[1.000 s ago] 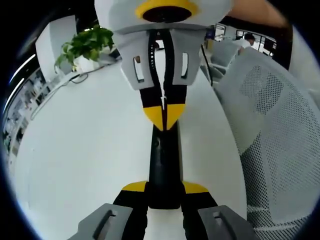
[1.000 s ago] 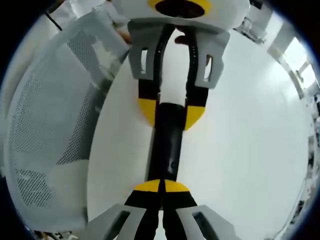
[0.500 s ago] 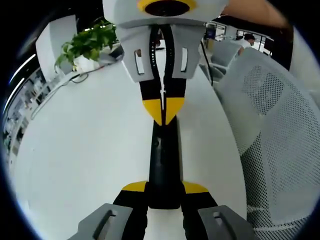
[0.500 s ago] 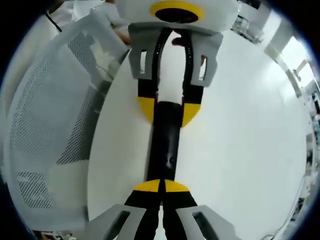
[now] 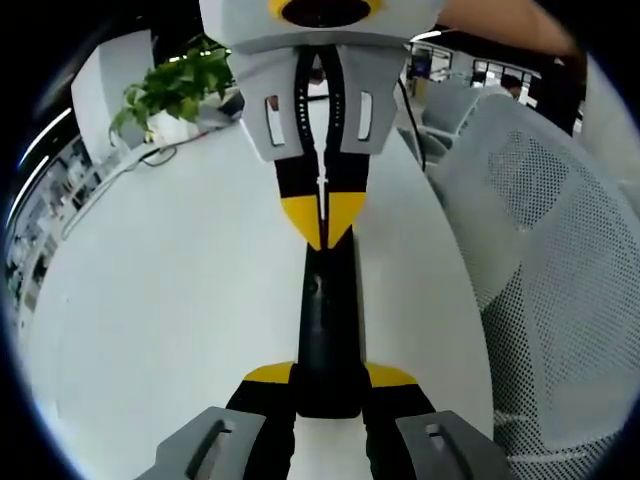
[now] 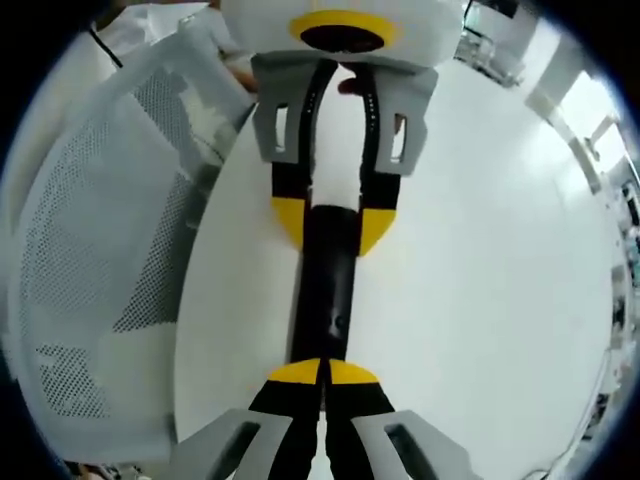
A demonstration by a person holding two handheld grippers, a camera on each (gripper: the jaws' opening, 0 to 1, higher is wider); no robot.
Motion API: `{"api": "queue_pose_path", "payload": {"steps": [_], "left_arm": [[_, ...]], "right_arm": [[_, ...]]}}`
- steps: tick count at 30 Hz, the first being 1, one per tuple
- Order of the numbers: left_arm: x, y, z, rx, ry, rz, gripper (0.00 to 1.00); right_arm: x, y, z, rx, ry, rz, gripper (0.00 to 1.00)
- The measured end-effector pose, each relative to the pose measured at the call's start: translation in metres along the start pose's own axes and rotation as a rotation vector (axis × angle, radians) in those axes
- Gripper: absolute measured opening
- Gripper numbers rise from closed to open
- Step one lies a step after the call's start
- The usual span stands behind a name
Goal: Press the specified remote control buttons in sequence, fully releasing each button before pressing the next.
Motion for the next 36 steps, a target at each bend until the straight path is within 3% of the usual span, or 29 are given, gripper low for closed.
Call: {"api": "queue_pose_path", "payload": {"steps": [36], "left_arm": [[0.001,0.000,0.000,0.003,-0.009,-0.002,0.25]], "right_arm": [[-0.022,-0.011,0.005,0.006,-0.045,-0.023,0.00]]}}
Point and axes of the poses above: the point that each gripper's makers call its tool centre point, and the gripper's own axes: z roughly forward along the fingers, y roughly to its left, x roughly out of its underside, the point moved 3 cm from there along -z, roughly backward along the fingers, and after that the axes turned 10 degrees about -x, right-handed, at the moved point
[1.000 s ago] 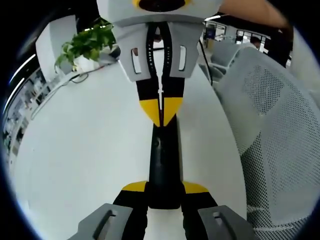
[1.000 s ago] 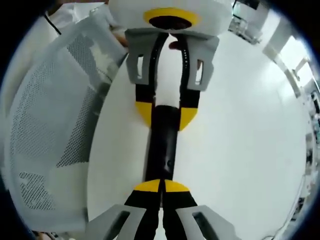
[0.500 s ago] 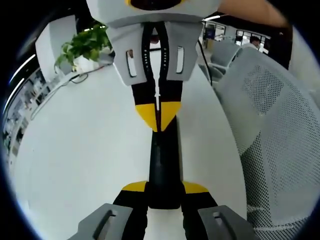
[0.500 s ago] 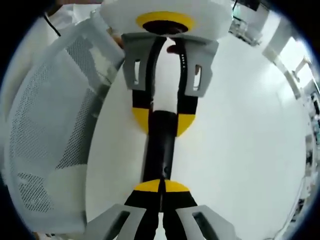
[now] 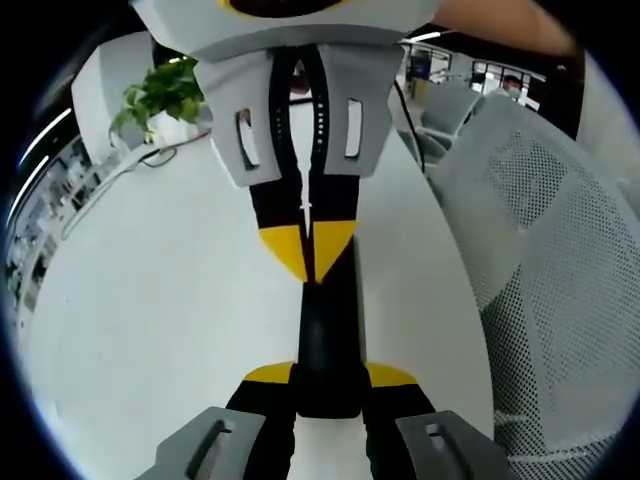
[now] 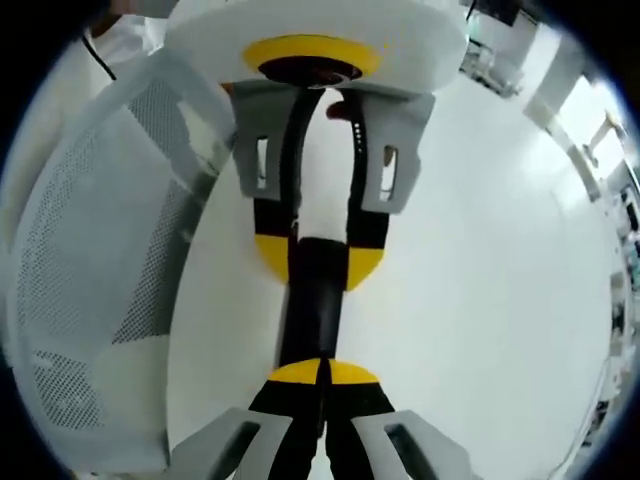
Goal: Press the specified remote control buttons in sequence, fully releasing each button before pressing the next.
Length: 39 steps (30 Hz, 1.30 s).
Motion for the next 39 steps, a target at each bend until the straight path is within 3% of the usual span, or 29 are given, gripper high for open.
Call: {"api": "queue_pose_path", "payload": {"steps": [39], "left_arm": [[0.0002,0.0004,0.0004,-0.002,-0.008,-0.007,0.25]], "right_arm": [[0.0007,-0.0045,0.0076,-0.010,0.018,-0.004,0.00]]}}
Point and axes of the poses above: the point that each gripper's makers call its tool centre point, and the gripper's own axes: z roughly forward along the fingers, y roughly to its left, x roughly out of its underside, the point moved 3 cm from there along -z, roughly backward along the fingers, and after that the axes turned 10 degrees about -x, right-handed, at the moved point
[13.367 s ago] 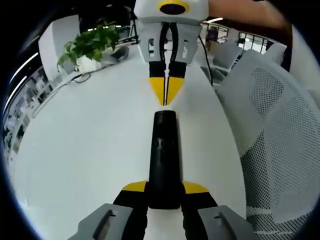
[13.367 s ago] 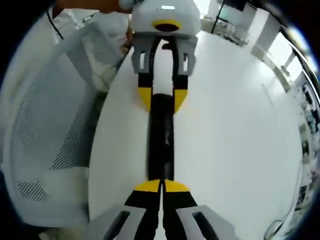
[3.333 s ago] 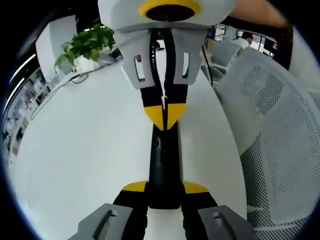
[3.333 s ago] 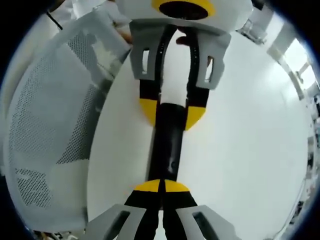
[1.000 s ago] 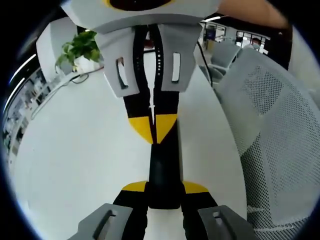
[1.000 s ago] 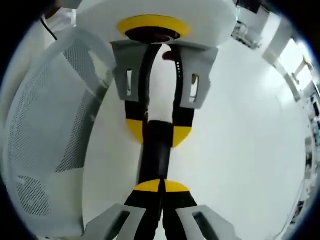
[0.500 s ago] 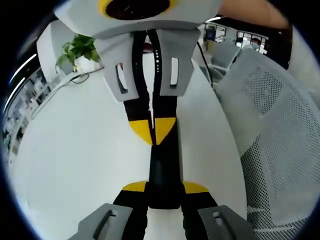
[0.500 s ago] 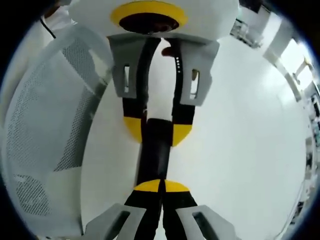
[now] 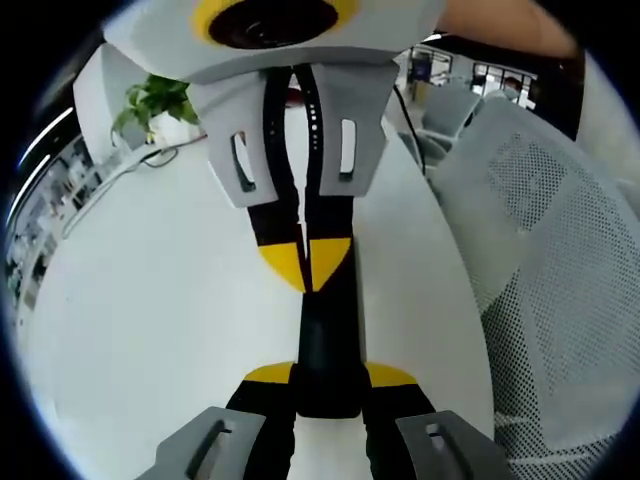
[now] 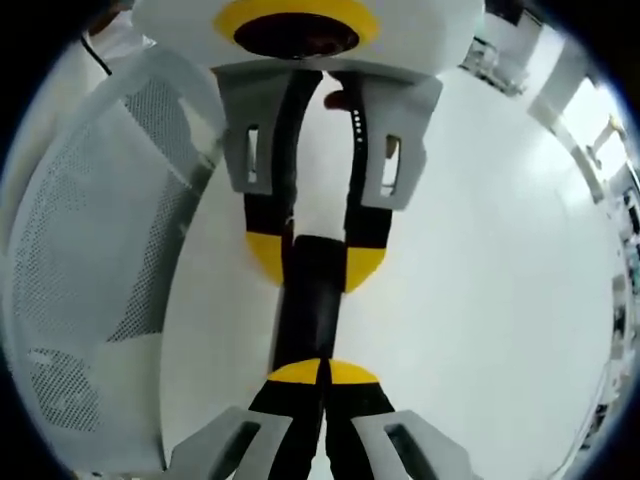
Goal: Press the specified remote control buttons in sequence, fully releasing each button before pressing the next.
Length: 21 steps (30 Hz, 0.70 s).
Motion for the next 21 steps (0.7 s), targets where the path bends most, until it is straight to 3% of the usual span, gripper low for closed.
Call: {"api": "queue_pose_path", "payload": {"steps": [21], "left_arm": [[-0.0008,-0.0002,0.0002,0.003,-0.003,0.002,0.25]], "right_arm": [[0.0001,-0.0003,0.0003,-0.006,0.004,-0.001,0.00]]}}
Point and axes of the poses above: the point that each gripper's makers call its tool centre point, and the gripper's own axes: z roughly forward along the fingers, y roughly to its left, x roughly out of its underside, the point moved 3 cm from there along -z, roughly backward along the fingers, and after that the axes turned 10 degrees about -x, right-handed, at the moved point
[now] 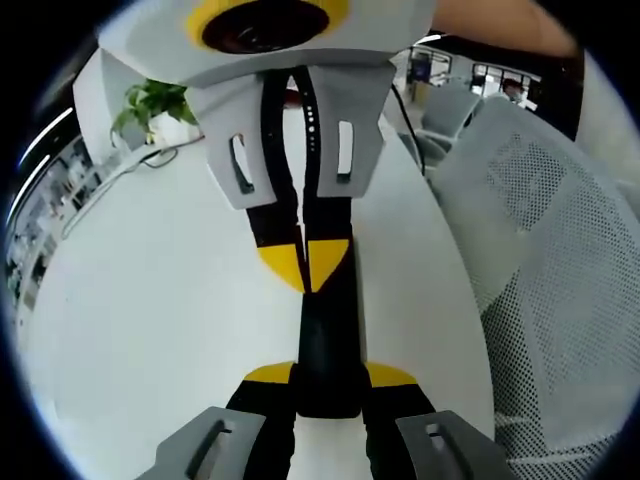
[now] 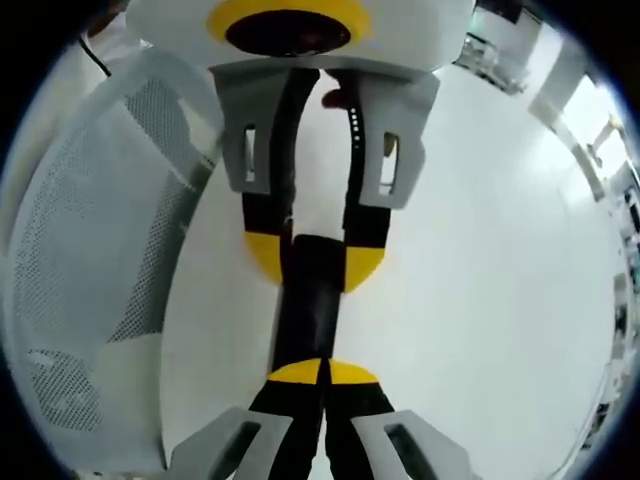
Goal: Press the specified remote control buttons in sequence, fully releasing each button before pressing the next.
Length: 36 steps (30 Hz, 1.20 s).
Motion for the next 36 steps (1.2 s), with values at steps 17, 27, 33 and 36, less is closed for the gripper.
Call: {"api": "queue_pose_path", "payload": {"steps": [17,27,33,36], "left_arm": [[0.0005,0.0006,0.0000,-0.006,-0.003,-0.004,0.25],[0.0005,0.0009,-0.0001,-0.011,-0.005,-0.010,0.25],[0.0004,0.0012,0.0002,-0.013,-0.008,-0.013,0.25],[0.0005,0.0010,0.0002,-0.014,-0.012,-0.016,0.25]], "right_arm": [[-0.0006,0.0003,0.0005,0.012,0.024,-0.026,0.00],[-0.0006,-0.0006,0.0007,0.008,0.023,-0.023,0.00],[-0.0004,-0.0013,0.0011,0.007,0.014,-0.020,0.00],[-0.0009,-0.0007,0.0012,0.009,0.021,-0.028,0.00]]}}
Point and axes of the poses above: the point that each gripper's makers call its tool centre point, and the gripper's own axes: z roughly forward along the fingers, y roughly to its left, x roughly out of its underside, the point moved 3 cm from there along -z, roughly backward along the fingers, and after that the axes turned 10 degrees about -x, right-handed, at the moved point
